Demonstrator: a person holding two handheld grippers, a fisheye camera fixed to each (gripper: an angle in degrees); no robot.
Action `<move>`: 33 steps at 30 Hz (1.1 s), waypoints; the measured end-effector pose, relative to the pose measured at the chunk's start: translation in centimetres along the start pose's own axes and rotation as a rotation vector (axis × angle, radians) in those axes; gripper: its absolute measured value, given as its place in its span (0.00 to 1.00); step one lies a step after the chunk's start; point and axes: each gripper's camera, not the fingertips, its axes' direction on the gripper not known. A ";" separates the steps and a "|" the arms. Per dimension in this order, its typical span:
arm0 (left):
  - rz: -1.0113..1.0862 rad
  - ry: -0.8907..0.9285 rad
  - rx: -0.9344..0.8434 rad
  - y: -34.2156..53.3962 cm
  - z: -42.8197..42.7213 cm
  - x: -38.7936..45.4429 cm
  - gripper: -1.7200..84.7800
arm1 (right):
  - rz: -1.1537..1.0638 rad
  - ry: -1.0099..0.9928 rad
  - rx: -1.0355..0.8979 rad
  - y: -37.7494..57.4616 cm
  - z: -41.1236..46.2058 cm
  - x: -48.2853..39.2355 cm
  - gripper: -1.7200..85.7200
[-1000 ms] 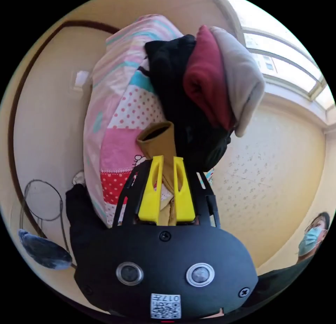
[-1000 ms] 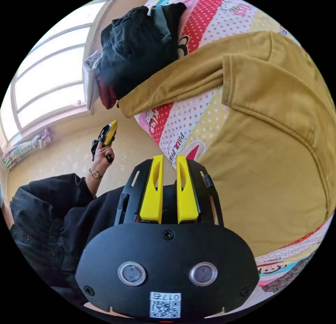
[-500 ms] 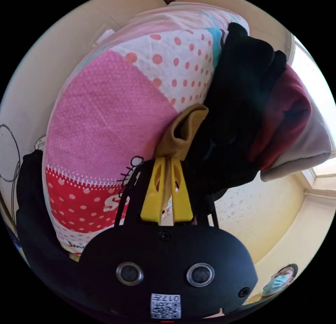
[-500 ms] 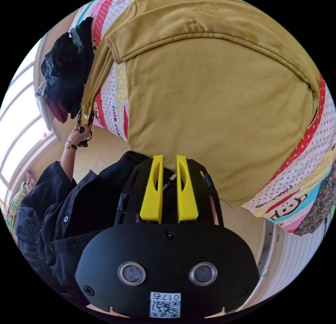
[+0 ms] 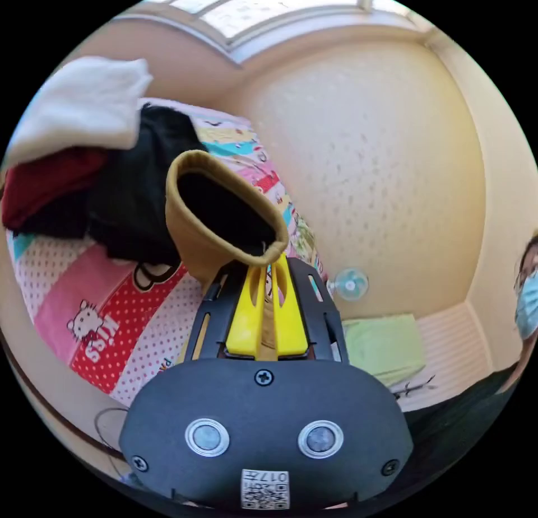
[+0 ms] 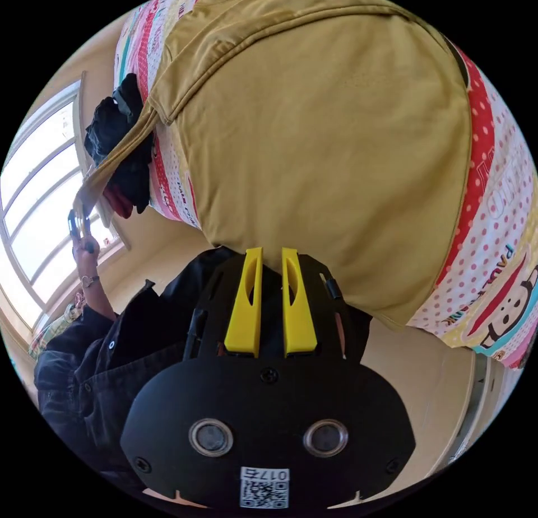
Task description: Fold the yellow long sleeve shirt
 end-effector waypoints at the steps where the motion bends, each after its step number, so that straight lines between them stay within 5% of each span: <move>1: 0.131 0.007 -0.068 0.3 2.7 4.3 0.01 | 0.014 -0.022 0.019 0.5 -0.2 1.1 0.09; 6: 0.373 0.186 -0.329 6.2 17.1 15.3 0.02 | 0.045 -0.061 0.088 2.2 -1.5 5.2 0.09; 11: 0.354 0.123 -0.674 16.0 28.4 16.0 0.11 | 0.060 -0.057 0.140 4.1 -3.4 9.4 0.09; 23: -0.059 -0.353 -0.706 28.3 10.7 -5.4 0.19 | 0.046 -0.123 0.210 8.6 -5.2 19.4 0.13; 33: -0.118 -0.299 -0.893 30.0 11.9 -10.4 0.19 | 0.000 -0.179 0.104 7.3 -2.7 22.1 0.14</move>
